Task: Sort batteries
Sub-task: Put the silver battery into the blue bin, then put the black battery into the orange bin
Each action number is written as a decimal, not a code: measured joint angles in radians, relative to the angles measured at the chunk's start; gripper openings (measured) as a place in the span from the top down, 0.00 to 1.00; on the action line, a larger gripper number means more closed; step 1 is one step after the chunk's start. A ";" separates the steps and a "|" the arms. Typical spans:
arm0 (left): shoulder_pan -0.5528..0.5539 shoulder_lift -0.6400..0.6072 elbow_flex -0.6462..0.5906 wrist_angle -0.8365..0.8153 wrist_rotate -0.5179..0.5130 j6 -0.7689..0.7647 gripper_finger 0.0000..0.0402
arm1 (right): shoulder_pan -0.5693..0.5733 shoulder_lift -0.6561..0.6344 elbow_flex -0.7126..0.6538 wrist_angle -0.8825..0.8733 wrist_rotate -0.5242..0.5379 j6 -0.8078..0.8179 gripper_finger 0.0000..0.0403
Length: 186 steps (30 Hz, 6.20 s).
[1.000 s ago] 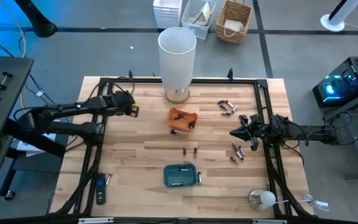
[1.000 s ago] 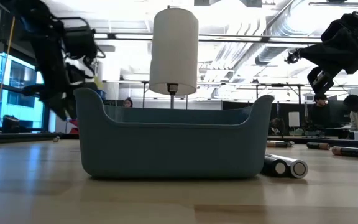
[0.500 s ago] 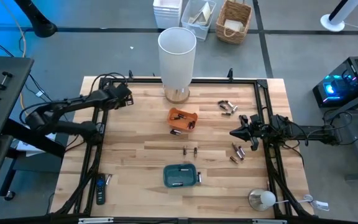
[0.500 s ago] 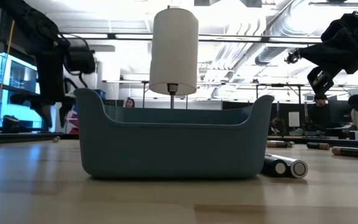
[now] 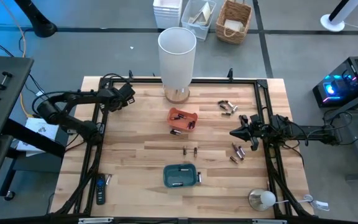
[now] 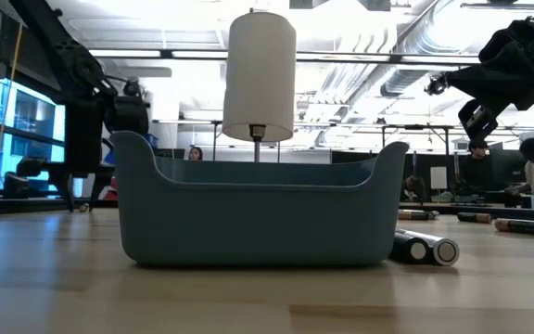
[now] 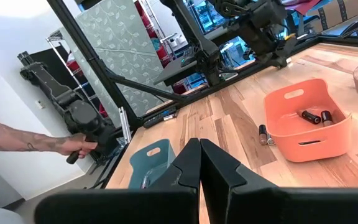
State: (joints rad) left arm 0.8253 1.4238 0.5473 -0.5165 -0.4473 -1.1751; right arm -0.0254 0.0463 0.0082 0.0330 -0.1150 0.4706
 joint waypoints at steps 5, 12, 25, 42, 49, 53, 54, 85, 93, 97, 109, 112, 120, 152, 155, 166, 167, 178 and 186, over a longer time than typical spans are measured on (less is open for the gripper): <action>-0.012 0.063 0.006 -0.002 0.000 0.048 0.78 | 0.000 0.000 0.000 0.000 0.000 0.000 1.00; -0.053 -0.020 0.008 0.026 0.053 0.257 0.92 | 0.000 0.000 0.000 0.000 0.000 0.000 1.00; -0.513 -0.475 0.020 0.037 0.409 0.647 0.92 | 0.000 0.004 0.000 0.000 0.000 0.000 1.00; -1.000 -0.037 0.193 0.701 0.620 1.007 0.92 | 0.000 0.006 0.000 0.000 0.000 0.000 1.00; -1.063 0.254 0.406 0.689 0.685 1.065 0.91 | 0.000 0.006 0.000 0.000 0.000 0.000 1.00; -1.101 0.368 0.503 0.632 0.683 1.021 0.90 | 0.000 0.006 0.000 0.000 0.000 0.000 1.00; -1.113 0.385 0.526 0.606 0.682 1.020 0.88 | 0.000 0.006 0.000 0.000 0.000 0.000 1.00; -0.748 0.215 0.423 0.109 0.526 1.476 0.54 | 0.000 0.006 0.000 0.000 0.000 0.000 1.00; -0.753 0.252 0.369 0.330 0.459 1.611 0.54 | 0.000 0.006 0.000 0.000 0.000 0.000 1.00; -0.725 0.292 0.369 0.311 0.486 1.615 0.54 | 0.000 0.007 0.000 0.000 0.000 0.000 1.00; -0.722 0.364 0.368 0.398 0.461 1.592 0.54 | 0.000 0.006 0.000 0.000 0.000 0.000 1.00; -0.724 0.364 0.369 0.411 0.462 1.588 0.54 | 0.000 0.006 0.000 0.000 0.000 0.000 1.00; -0.740 0.363 0.369 0.354 0.528 1.544 0.54 | 0.000 0.006 0.000 0.000 0.000 0.000 1.00; -0.777 0.397 0.374 0.344 0.587 1.315 0.91 | 0.000 0.006 0.000 0.000 0.000 0.000 1.00; -0.774 0.326 0.400 0.304 0.624 1.313 0.91 | 0.000 0.006 0.000 0.000 0.000 0.000 1.00; -0.565 0.269 0.487 0.568 0.544 1.417 0.91 | 0.000 0.006 0.000 0.000 0.000 0.000 1.00; -0.549 0.284 0.486 0.560 0.547 1.397 0.91 | 0.000 0.006 0.000 0.000 0.000 0.000 1.00; -0.570 0.300 0.492 0.566 0.622 1.290 0.58 | 0.000 0.019 0.000 0.000 0.000 0.000 1.00; -0.693 0.250 0.545 0.322 0.705 1.559 0.51 | 0.000 0.019 0.000 0.000 0.000 0.000 1.00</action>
State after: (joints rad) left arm 0.1323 1.6739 1.0918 -0.1940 0.2576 0.3842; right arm -0.0256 0.0654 0.0083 0.0331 -0.1150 0.4709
